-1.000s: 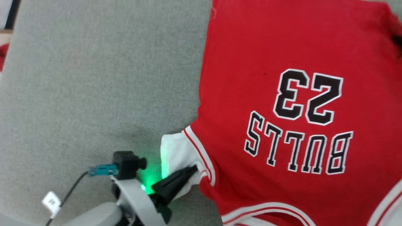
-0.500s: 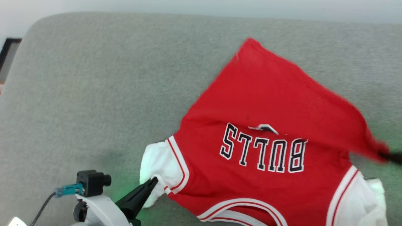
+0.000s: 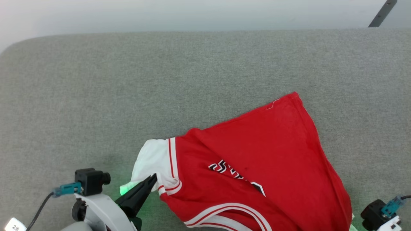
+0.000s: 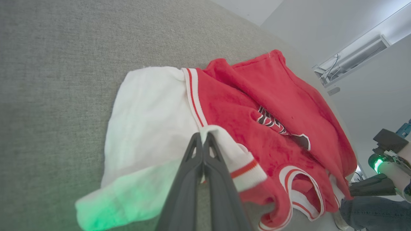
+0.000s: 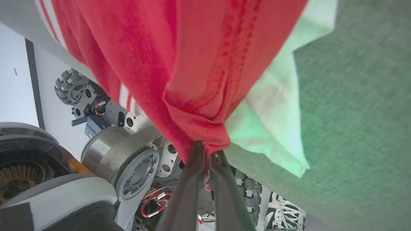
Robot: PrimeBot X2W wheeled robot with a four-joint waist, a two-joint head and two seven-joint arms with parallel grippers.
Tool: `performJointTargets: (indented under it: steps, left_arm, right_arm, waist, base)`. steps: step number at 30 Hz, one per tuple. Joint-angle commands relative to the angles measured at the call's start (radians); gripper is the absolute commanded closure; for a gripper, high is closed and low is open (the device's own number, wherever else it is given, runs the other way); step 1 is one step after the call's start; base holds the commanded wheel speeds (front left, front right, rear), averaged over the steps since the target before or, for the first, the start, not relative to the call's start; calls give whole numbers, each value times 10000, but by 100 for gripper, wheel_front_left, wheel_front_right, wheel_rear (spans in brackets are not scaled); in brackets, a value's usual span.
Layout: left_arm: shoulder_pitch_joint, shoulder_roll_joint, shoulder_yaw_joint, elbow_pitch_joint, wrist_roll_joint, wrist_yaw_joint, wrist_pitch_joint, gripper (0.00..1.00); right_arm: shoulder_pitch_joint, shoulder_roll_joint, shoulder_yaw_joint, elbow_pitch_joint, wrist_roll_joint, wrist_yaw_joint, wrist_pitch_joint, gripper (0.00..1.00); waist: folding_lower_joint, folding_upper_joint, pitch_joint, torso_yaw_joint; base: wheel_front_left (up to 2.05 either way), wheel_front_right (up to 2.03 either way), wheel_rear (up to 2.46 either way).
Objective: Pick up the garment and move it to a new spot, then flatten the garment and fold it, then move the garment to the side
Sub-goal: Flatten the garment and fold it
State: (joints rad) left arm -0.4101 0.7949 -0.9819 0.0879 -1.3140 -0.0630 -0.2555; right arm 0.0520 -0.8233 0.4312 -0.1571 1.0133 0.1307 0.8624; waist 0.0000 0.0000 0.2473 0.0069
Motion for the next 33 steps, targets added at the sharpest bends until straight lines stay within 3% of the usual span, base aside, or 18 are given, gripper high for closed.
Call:
performJointTargets:
  steps: [1,2,3,4,5,13,17,23,27,33]
  left_arm:
    - [-82,-41,-19,80,46,-69,19,100]
    - [-110,-64,-32,125,57,-83,41,100]
    - [-139,-85,-37,166,73,-104,39,100]
    - [-166,-111,-35,210,80,-138,32,100]
    - [-182,-141,-28,240,87,-170,29,100]
    - [-288,-431,-32,366,254,-323,-12,100]
    - [-485,-677,-54,385,450,-362,-16,100]
    - [-1058,-1135,-152,494,699,-482,86,100]
    - [-1493,-1606,-282,652,854,-569,168,100]
    - [-1833,-2185,-380,981,967,-655,73,100]
  right_arm:
    - [16,95,21,-133,-177,0,-37,100]
    - [-16,158,-24,-205,-297,0,-137,100]
    - [-54,210,-181,-226,-401,0,-242,91]
    - [-81,196,-315,-320,-508,0,-313,41]
    - [-102,126,-426,-474,-581,0,-375,0]
    - [-775,-394,-2957,-1561,-43,0,-318,0]
    - [-2602,212,-3514,-1241,-947,2,-918,0]
    - [-5655,1330,-1868,559,-2341,0,-1204,0]
    - [-6881,1208,-542,1983,-2936,0,-1238,0]
    - [-7940,979,941,3557,-2861,0,-1257,0]
  waist:
    - [0,0,23,-31]
    - [0,0,40,-43]
    - [0,0,51,-49]
    - [0,0,57,-46]
    - [0,0,63,-27]
    - [0,0,95,251]
    - [0,0,297,516]
    - [0,0,837,1123]
    - [0,0,1180,1683]
    - [0,0,1563,2146]
  base:
    - [0,0,0]
    - [0,0,0]
    - [0,0,0]
    - [0,0,0]
    - [0,0,0]
    - [0,0,0]
    - [0,0,0]
    - [0,0,0]
    - [0,0,0]
    - [0,0,0]
